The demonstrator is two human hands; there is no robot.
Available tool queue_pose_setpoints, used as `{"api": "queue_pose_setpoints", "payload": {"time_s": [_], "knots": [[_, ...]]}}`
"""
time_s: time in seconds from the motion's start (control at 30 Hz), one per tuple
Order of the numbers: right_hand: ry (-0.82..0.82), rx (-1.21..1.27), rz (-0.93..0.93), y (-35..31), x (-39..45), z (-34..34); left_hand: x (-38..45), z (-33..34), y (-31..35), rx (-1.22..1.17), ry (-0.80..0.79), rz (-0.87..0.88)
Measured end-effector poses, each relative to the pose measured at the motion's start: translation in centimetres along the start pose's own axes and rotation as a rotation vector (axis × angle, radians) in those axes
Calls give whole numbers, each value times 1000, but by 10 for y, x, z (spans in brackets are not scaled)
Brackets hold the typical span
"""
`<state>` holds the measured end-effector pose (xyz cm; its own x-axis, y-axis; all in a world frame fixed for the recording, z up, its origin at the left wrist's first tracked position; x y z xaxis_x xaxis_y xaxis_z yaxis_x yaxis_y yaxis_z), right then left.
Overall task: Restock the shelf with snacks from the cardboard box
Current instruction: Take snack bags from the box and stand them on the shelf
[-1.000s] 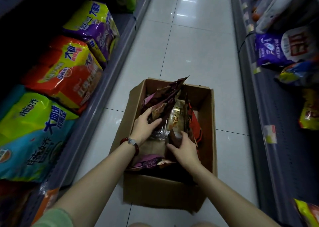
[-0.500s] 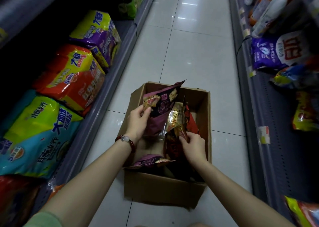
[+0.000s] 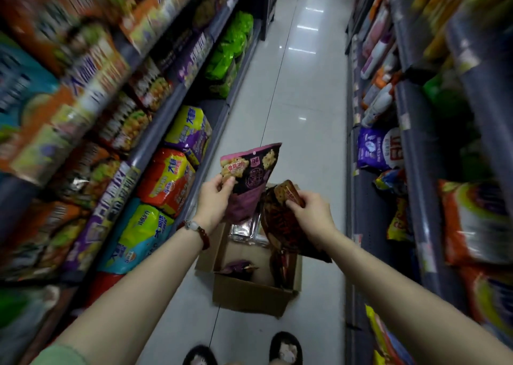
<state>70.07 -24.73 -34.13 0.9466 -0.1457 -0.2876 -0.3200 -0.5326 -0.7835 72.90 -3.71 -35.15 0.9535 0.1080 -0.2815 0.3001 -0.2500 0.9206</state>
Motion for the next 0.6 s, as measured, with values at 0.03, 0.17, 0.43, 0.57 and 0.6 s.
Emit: {"api": "queue_pose_setpoints", "payload": {"time_s": [0.03,0.17,0.43,0.57,0.6], "knots": [[-20,-9,-21,-22,-6,-14,-8,-7,23,1,-2,9],[-96,-112,-134,-111,-30,-72,-36,-45,108,65,38,106],[-180,-285,-356,-274,-73,-159,-107,-117,246,69,193,129],[-275,-419,-542,-343,-95,-184,-145,-149,296,84,325,154],[-298,-444,-593,-360,-102,-190,-154,-157,305,71,363,146]]}}
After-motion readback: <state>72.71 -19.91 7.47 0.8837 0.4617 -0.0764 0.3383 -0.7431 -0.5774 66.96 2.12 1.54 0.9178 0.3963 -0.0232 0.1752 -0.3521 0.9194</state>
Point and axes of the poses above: each hand's wrist, its own x-axis towards the middle knuckle, its own z-axis out of the palm, y = z × x, the point moved 3 cm from there along x, towards the middle knuckle, and after that the axes turned 6 degrees about x, right-handed, at the moved point
